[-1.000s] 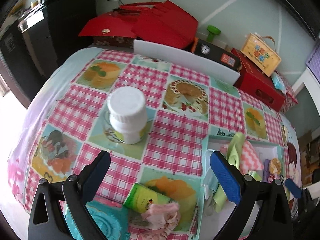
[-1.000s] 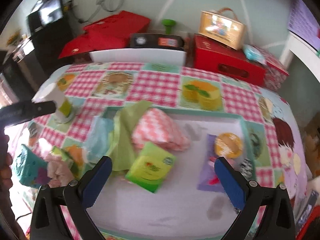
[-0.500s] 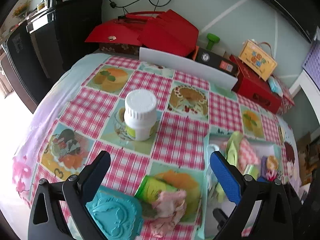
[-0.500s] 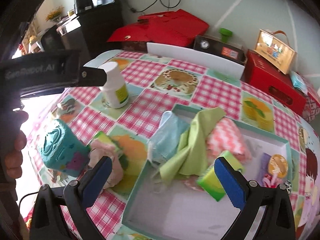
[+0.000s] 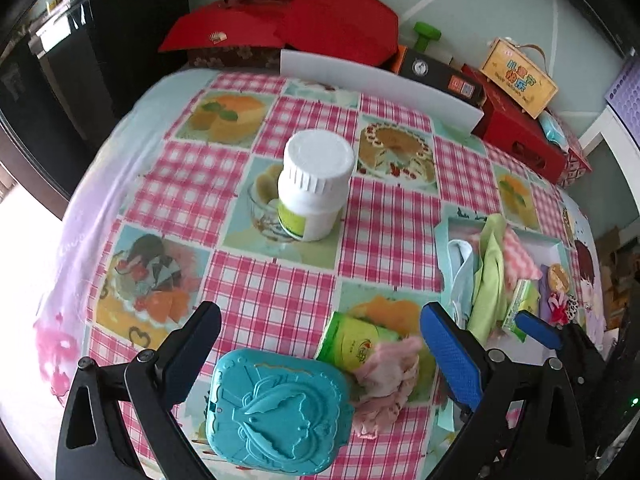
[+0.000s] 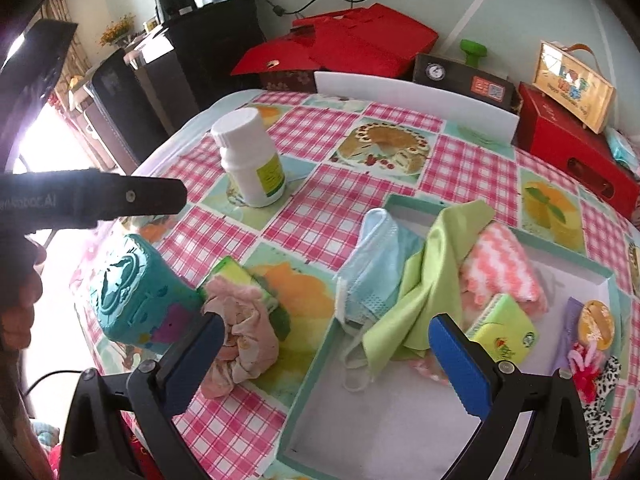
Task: Organize soft objects
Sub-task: 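Move both grippers toward the pink scrunchie and green tissue packet beside the teal box, then close the right gripper on the pink floral scrunchie and lift it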
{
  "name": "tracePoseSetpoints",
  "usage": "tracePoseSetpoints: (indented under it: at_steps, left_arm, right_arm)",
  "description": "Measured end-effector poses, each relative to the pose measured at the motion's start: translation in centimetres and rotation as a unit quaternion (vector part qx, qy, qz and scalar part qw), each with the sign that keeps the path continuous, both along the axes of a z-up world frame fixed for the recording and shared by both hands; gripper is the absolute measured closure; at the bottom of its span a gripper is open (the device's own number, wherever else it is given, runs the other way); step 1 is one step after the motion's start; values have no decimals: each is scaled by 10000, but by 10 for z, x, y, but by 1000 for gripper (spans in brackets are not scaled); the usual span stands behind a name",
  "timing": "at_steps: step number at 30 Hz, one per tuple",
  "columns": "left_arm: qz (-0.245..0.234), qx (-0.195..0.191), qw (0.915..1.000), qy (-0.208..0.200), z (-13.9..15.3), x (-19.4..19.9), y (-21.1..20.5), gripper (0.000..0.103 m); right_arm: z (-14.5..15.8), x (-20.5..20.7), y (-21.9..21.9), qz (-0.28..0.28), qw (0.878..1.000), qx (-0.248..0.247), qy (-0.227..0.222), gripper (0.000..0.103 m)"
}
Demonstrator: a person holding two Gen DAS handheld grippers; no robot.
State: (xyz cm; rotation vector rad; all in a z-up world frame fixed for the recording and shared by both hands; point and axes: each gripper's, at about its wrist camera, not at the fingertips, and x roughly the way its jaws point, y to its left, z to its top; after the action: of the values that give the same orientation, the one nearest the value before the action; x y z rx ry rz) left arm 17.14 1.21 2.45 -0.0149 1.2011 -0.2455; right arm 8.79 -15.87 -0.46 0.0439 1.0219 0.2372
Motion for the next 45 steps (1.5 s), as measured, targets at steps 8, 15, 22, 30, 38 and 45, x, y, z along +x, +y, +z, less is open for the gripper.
tracePoseSetpoints:
  at_steps: [8, 15, 22, 30, 38, 45]
  left_arm:
    - [-255, -156, 9972, 691, -19, 11, 6, 3]
    - [-336, -147, 9948, 954, -25, 17, 4, 3]
    - [-555, -127, 9897, 1316, -36, 25, -3, 3]
    - [-668, 16, 9849, 1599, -50, 31, -6, 4]
    - [-631, 39, 9837, 1683, -56, 33, -1, 3]
    - [-645, 73, 9831, 1711, -57, 32, 0, 3]
  right_arm:
    - [-3, 0, 18, 339, 9993, 123, 39, 0]
    - [-12, 2, 35, 672, 9970, 345, 187, 13]
    - [-26, 8, 42, 768, 9953, 430, 395, 26]
    - [-38, 11, 43, 814, 9930, 636, 579, 45]
    - [-49, 15, 42, 831, 9904, 810, 749, 62]
    - [-50, 15, 39, 796, 9892, 962, 769, 77]
